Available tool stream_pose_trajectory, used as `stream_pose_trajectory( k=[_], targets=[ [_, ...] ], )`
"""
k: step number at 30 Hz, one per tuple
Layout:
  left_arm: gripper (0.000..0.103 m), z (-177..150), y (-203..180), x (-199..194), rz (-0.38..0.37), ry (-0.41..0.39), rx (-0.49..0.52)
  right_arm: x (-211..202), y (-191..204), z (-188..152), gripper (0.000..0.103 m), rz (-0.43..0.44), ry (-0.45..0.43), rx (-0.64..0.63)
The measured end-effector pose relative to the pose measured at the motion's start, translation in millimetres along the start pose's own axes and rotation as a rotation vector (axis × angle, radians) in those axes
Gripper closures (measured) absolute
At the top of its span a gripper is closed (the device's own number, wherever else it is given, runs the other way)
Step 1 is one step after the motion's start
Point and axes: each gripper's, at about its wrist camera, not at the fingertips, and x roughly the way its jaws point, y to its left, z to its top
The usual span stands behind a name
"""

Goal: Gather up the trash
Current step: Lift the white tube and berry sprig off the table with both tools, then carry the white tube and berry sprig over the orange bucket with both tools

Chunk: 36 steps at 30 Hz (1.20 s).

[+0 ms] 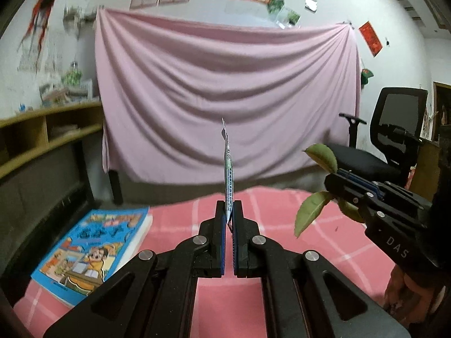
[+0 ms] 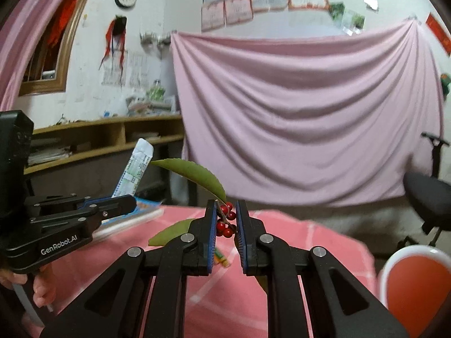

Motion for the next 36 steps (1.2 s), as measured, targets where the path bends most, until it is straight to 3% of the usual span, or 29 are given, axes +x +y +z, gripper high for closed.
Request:
stream_pose_trajectory(
  k=[4,13,24,31,36],
  targets=[
    [0.101,6.4,-19.4,-9.9,-0.008,-0.043,0.04,-17.2,-11.7,3.7,0.092,-0.035,-0.06,0.003],
    [0.101,26.2,-71.4,-4.0,-0.086,-0.046,0.067,-50.6,-53.8,7.9,0.092,-0.136,-0.111,0.054],
    [0.101,46.5,-157.5,19.3,-0.213,-0.034,0.124,-103.3,-122.7,7.3,0.092,-0.336,-0.17,0.147],
    [0.101,57.6,-207.8,51.2,-0.3,0.028,0.115,-116.3,-166.6,-3.3,0.091,-0.438,-0.123,0.249],
    [0.101,59.2,-242.3,75.4,-0.344,0.109,0.121,-112.9,-198.7,-14.4,0.091,-0.481,-0.018,0.343]
  ],
)
